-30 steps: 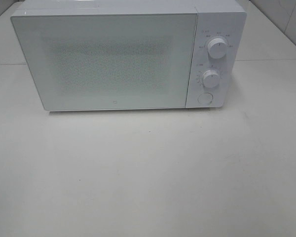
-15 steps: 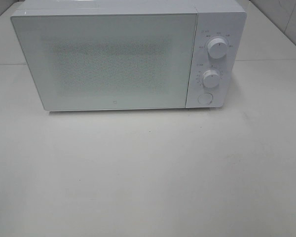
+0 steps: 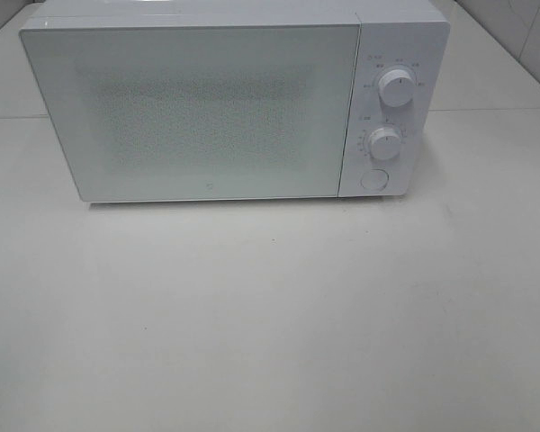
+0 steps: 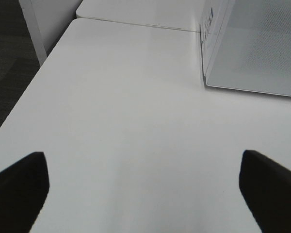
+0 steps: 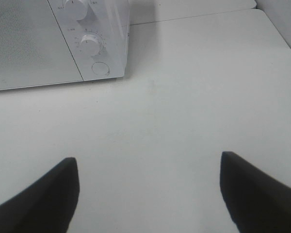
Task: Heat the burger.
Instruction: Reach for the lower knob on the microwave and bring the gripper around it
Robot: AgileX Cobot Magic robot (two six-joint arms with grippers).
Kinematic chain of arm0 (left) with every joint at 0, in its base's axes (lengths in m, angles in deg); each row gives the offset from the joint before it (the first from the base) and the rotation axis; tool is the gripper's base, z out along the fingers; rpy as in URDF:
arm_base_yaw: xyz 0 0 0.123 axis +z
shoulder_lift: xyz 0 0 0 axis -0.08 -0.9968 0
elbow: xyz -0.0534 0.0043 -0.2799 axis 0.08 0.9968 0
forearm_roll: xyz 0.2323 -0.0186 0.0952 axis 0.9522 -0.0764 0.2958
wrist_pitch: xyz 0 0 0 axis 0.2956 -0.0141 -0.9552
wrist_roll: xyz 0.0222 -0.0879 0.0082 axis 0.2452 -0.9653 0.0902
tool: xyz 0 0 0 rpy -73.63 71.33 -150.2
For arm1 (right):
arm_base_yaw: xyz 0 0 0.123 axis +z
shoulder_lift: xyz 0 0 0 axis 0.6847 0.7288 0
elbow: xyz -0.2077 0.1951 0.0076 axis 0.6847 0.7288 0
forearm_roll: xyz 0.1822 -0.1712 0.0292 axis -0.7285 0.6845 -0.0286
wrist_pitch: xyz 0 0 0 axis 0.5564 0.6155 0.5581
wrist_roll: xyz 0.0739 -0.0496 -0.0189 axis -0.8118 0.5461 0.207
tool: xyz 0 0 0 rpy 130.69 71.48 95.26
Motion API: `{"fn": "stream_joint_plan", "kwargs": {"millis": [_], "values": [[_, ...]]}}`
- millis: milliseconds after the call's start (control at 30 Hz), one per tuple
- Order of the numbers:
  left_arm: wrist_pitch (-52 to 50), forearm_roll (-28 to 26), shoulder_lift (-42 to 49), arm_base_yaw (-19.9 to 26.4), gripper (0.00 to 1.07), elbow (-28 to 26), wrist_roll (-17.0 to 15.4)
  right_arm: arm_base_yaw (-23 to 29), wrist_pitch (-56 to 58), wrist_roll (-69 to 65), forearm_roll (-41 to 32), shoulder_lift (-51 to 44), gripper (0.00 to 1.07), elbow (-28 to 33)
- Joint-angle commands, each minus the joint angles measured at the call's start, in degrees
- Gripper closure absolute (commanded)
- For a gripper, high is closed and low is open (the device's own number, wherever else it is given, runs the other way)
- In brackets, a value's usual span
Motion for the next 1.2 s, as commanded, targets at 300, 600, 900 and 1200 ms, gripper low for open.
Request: {"fn": "stream_joint_plan", "kwargs": {"millis": [300, 600, 900, 1200], "values": [[-0.8, -0.3, 1.5, -0.4, 0.06, 0.0, -0.2, -0.5, -0.2, 0.1, 0.1, -1.4, 0.32, 0.1], [-0.8, -0.3, 1.5, -0.4, 0.06, 0.0, -0.2, -0.5, -0.2, 0.1, 0.1, -1.4, 0.32, 0.1], [-0.8, -0.3, 1.5, -0.4, 0.06, 0.0, -0.2, -0.5, -0.2, 0.1, 0.1, -1.4, 0.32, 0.1], [-0.8, -0.3, 1.5, -0.4, 0.06, 0.0, -0.2, -0.5, -0.2, 0.1, 0.3, -1.4, 0.32, 0.1]]}}
